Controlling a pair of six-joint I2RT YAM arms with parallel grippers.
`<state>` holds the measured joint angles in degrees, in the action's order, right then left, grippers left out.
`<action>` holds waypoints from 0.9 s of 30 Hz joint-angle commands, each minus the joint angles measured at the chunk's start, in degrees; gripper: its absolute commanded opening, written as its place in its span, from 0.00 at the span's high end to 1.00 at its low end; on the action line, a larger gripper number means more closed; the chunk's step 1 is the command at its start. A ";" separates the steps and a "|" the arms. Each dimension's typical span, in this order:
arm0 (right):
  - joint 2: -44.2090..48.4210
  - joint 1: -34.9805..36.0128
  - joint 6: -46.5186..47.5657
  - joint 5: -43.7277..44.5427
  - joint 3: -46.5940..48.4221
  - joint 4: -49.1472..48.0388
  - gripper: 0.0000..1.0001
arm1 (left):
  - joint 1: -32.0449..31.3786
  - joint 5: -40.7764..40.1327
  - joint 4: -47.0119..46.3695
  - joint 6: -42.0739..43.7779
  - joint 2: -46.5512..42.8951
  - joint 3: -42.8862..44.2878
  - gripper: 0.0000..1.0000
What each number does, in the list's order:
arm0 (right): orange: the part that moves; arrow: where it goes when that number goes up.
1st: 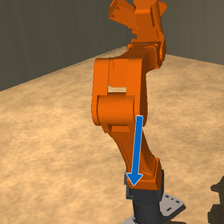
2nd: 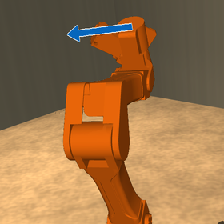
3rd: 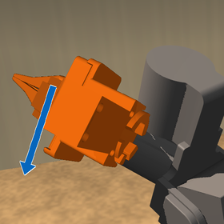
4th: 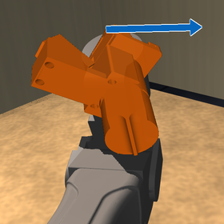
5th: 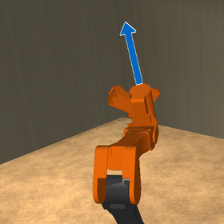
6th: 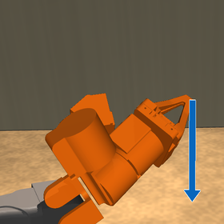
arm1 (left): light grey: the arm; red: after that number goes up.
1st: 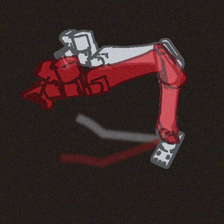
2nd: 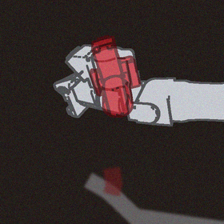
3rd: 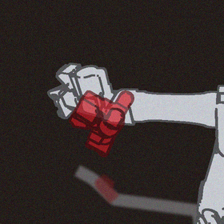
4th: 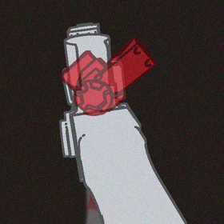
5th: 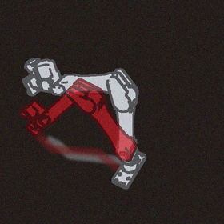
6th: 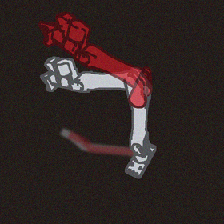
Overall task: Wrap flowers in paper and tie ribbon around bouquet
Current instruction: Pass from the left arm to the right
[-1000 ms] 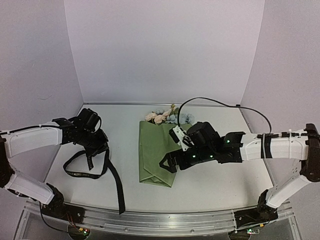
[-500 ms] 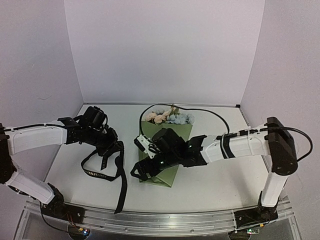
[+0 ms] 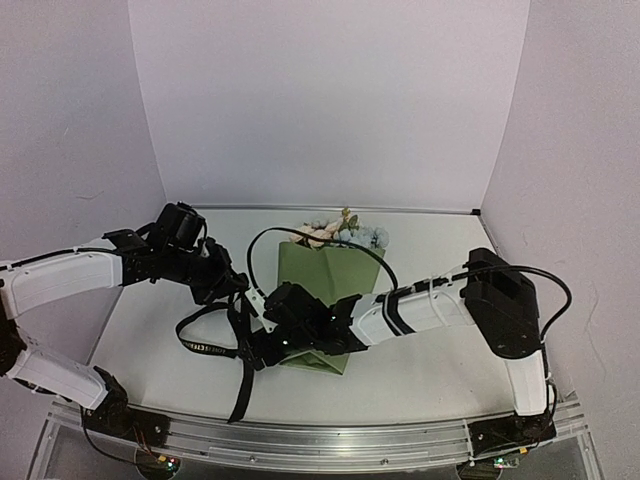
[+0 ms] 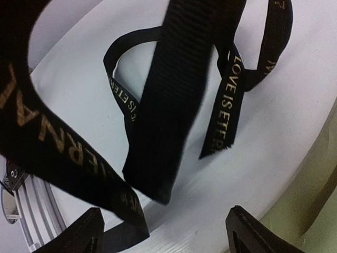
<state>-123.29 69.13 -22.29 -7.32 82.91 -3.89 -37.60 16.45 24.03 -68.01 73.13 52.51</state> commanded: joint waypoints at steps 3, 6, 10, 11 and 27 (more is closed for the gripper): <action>-3.06 1.29 -4.02 2.32 3.79 -3.11 0.37 | 0.03 -1.75 -0.15 -0.19 -2.67 1.47 1.00; -2.94 1.44 -5.59 1.68 3.30 -3.20 0.57 | 0.26 -2.55 -0.50 -0.08 -3.14 0.91 1.00; -2.15 1.53 -7.11 0.69 1.82 -3.75 0.75 | 0.69 -2.74 -0.95 0.52 -2.98 0.72 1.00; -2.03 1.53 -7.60 0.39 1.67 -3.87 0.79 | 0.85 -2.56 -1.14 0.59 -2.91 0.55 1.00; 21.65 0.89 -7.94 13.52 -11.59 20.29 1.00 | 9.27 -5.99 1.68 9.01 -5.67 -5.16 0.46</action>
<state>-111.31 70.43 -30.30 -0.42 72.87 5.67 -30.54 14.05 24.47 -63.69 69.65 48.93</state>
